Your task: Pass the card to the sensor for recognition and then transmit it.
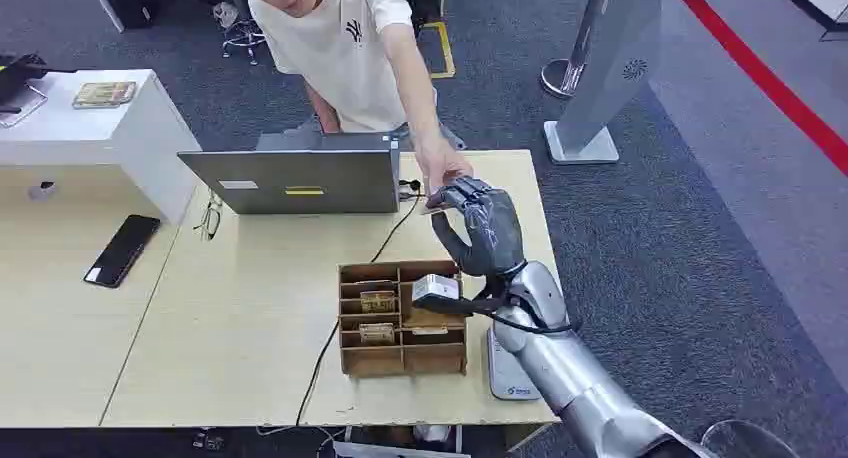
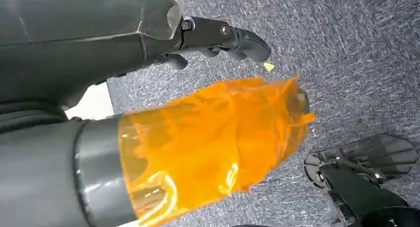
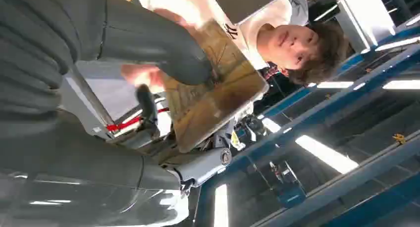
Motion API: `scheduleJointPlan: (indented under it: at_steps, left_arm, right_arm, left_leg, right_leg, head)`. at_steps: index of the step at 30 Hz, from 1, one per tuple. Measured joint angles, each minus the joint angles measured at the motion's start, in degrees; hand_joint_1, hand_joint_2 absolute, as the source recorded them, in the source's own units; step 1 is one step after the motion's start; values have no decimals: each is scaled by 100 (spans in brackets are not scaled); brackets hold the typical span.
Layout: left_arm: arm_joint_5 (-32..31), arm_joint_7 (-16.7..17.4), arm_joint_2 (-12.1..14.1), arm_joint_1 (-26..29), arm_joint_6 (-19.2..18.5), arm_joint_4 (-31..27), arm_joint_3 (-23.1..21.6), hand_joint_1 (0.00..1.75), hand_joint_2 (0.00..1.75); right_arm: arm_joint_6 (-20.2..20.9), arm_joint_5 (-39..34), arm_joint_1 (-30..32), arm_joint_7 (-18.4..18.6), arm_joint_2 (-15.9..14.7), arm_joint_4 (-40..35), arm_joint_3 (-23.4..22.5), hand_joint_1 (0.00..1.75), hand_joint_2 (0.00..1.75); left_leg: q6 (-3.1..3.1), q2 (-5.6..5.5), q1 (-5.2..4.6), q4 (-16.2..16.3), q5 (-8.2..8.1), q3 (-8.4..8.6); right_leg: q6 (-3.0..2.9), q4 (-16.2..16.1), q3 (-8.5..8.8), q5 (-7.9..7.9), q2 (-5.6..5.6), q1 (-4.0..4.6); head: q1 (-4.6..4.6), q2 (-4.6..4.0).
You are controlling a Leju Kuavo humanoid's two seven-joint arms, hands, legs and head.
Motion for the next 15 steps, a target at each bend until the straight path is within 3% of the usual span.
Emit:
scheduleJointPlan:
  at_steps: [15]
  left_arm:
    - [-15,33,7,0,20,0,0,0,0]
  right_arm:
    - [0,-28,1,-44,28,105,-53,173,175]
  left_leg:
    - [0,0,0,0,0,1]
  right_leg:
    - [0,0,-1,0,1,0]
  head:
    - [0,0]
